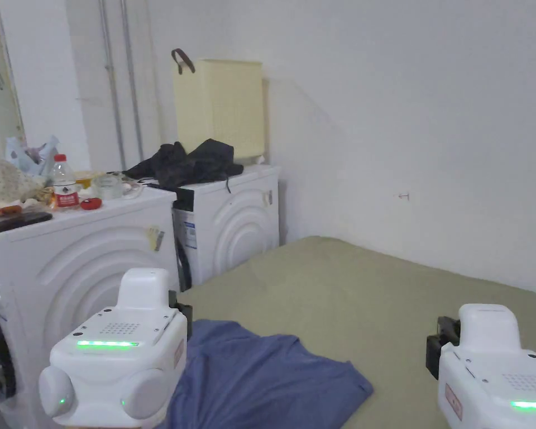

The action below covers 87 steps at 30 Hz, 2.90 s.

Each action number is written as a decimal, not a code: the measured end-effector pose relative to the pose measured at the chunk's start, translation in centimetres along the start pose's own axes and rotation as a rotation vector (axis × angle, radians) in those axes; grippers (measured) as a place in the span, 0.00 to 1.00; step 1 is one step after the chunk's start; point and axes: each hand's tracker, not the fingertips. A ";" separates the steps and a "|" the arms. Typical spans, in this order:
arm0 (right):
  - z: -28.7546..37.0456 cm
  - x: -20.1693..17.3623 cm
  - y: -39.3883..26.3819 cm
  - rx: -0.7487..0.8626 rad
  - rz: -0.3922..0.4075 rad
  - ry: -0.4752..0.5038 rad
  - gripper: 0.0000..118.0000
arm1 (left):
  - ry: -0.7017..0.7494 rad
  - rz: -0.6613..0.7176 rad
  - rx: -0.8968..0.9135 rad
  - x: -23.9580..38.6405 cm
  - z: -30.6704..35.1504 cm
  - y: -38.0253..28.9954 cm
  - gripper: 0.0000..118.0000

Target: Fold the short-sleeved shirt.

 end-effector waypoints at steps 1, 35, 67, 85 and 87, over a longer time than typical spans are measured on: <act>-0.3 -0.7 -0.1 -0.003 -0.001 0.008 0.00 | 0.012 0.000 -0.009 -0.9 -0.3 -0.2 0.02; -8.6 4.2 -13.8 -0.341 0.038 -0.045 0.00 | -0.330 -0.120 -0.864 15.3 -30.8 -20.6 0.98; 17.3 24.5 -10.6 -0.270 -0.113 -0.553 0.00 | -1.146 -0.354 -0.527 52.5 0.2 -4.5 0.01; 15.9 27.4 -14.5 -0.363 -0.161 -0.591 0.00 | -1.100 -0.340 -0.614 53.4 -1.2 -16.3 0.99; 15.9 26.7 -13.8 -0.344 -0.161 -0.583 0.00 | -1.064 -0.330 -0.476 49.2 -0.3 -12.8 0.99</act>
